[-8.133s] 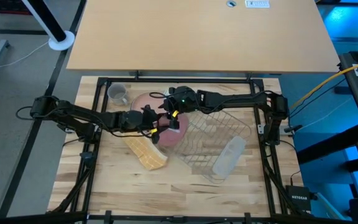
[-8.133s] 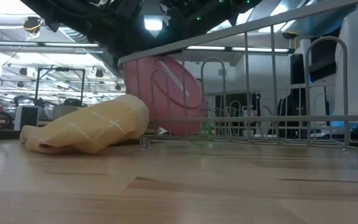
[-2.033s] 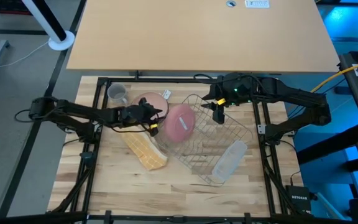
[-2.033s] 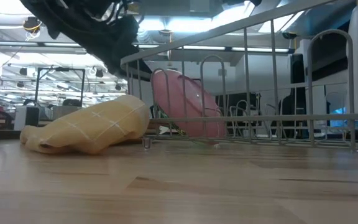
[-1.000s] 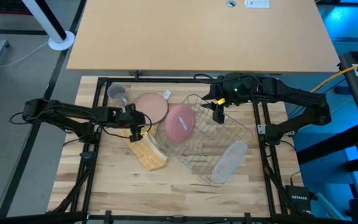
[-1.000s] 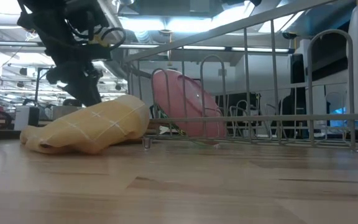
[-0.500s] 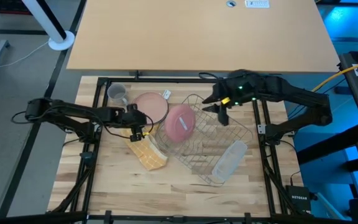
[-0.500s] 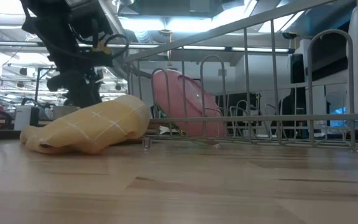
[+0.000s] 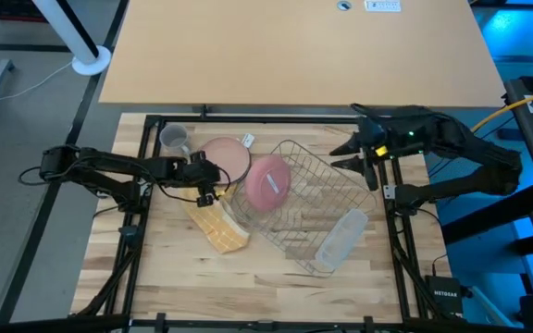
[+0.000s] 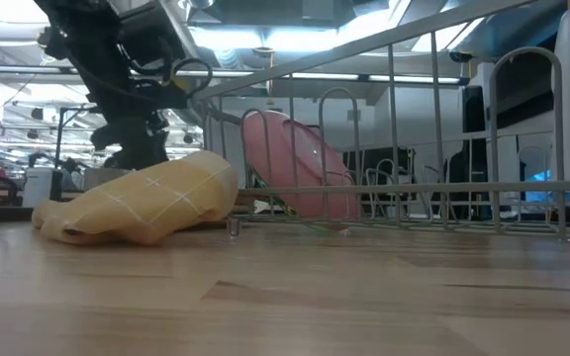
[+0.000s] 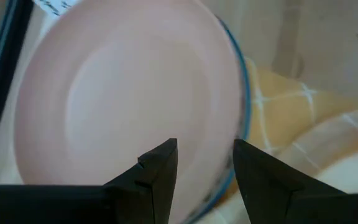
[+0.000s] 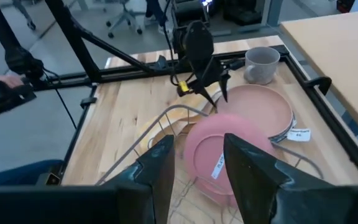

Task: Sort dishes
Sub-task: Put the light orange plate in the dish rack

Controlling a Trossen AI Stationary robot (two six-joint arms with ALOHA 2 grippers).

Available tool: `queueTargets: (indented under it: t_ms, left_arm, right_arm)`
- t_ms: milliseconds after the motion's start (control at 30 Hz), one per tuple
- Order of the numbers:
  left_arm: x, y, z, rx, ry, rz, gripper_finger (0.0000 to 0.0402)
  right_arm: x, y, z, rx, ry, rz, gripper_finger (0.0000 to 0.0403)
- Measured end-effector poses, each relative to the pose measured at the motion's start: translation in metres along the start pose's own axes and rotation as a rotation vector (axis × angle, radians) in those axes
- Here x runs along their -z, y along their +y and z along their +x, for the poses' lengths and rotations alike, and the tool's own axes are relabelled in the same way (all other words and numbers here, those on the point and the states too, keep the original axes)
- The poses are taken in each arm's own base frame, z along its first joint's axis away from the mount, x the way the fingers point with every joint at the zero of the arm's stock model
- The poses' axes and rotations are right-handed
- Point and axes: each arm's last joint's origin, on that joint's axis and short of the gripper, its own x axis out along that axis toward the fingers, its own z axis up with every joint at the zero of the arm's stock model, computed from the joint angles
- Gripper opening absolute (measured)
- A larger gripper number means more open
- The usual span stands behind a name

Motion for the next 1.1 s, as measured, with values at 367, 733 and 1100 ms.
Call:
queueTargets:
  t_ms: [367,733,1100]
  left_arm:
    - [-0.001,0.006,0.003,0.074,-0.015,-0.058,0.0147]
    - [0.0,0.007,0.003,0.084,-0.004,-0.035,0.0147]
    - [0.001,0.005,0.006,0.094,0.005,0.032,0.0125]
  right_arm:
    - [0.06,-0.005,0.004,-0.016,-0.039,0.124,0.0143]
    - [0.107,-0.015,0.04,-0.02,-0.069,0.142,0.0143]
    - [0.138,-0.022,0.066,-0.022,-0.131,0.171,0.0143]
